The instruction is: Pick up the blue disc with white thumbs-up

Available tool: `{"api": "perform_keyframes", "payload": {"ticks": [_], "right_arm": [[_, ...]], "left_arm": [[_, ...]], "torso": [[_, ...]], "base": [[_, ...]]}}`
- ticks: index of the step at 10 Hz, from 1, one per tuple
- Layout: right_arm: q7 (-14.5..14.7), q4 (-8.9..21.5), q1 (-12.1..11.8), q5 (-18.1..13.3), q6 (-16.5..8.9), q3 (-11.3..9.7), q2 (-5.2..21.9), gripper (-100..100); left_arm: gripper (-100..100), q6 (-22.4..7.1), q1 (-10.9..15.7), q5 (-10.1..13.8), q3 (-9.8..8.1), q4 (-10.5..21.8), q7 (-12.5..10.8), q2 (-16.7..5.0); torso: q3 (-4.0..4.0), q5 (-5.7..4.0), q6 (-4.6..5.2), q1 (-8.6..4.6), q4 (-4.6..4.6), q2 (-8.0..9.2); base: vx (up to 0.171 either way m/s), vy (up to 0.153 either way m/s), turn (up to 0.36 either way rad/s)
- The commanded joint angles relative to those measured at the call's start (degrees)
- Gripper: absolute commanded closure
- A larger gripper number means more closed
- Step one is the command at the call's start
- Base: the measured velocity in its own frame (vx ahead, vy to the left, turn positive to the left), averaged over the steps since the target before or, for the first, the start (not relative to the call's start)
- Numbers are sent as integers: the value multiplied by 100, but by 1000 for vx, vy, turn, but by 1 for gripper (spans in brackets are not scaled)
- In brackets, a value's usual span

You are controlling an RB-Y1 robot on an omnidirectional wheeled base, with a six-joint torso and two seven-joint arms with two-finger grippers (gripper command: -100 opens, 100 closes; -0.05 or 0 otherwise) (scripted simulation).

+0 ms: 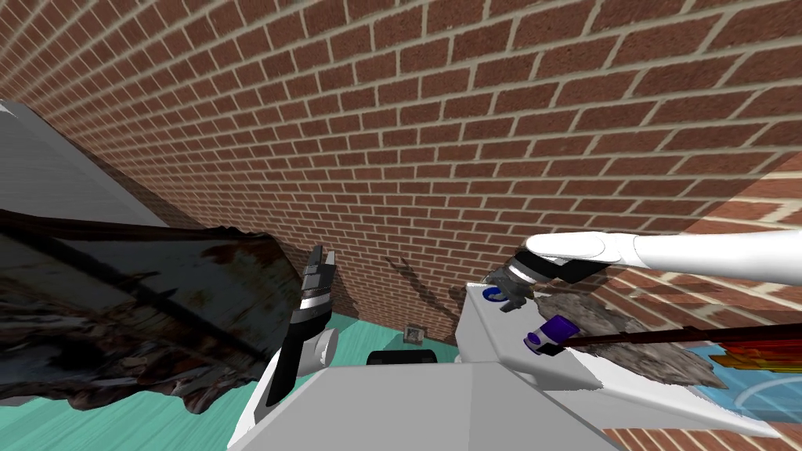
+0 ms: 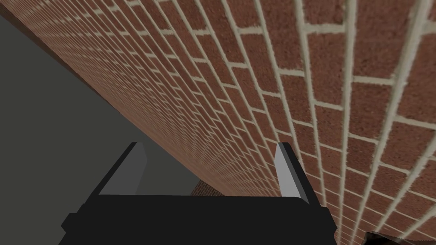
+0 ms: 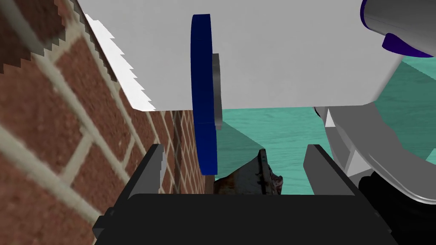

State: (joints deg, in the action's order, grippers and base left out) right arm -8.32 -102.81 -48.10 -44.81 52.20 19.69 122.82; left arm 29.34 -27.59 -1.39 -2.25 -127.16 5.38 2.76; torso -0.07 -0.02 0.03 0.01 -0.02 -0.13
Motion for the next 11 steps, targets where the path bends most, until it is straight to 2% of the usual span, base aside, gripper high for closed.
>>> {"api": "perform_keyframes", "payload": {"ticks": [1, 2, 6, 7, 8, 9, 10, 11], "right_arm": [[0, 0, 0, 0, 0, 0, 0, -100], [10, -3, -13, 0, -33, -3, 1, 100], [8, 1, -7, 1, -38, 1, 0, 100], [8, 2, -7, 0, -40, 2, -1, 0], [-16, 68, 95, 70, 148, 73, 62, 100], [-46, 78, 142, 96, 211, 104, 95, 100], [-40, 51, 104, 73, 131, 81, 78, 100], [-34, 62, 105, 83, 154, 91, 87, 0]], "left_arm": [[0, 0, 0, 0, 0, 0, 0, 0], [0, 0, 0, 0, 0, 0, 0, 0], [0, 0, 0, 0, -1, 0, 0, -1], [0, 0, 0, 0, -1, 0, 0, -1], [0, 0, 0, 0, -1, 0, 0, -1], [0, 0, 0, 0, -1, 0, 0, -1], [0, 0, 0, 0, -1, 0, 0, -1], [0, 0, 0, 0, -1, 0, 0, -1]], "torso": [[0, 0, 0, 0, 0, 0], [1, -1, 1, -9, 1, 1], [1, -6, 1, -23, -2, 3], [0, -6, 0, -24, -2, 2], [-1, -6, 0, -24, -3, 2], [2, -6, 3, -37, -1, 5], [3, -9, 3, -45, -1, 8], [2, -10, 3, -38, -2, 6]], "base": [[2, 29, 6], [1, 5, -2], [0, 0, 0], [0, 0, 0], [-8, -43, -69], [-18, -61, -68], [-9, -26, -4], [0, 0, 0]]}}
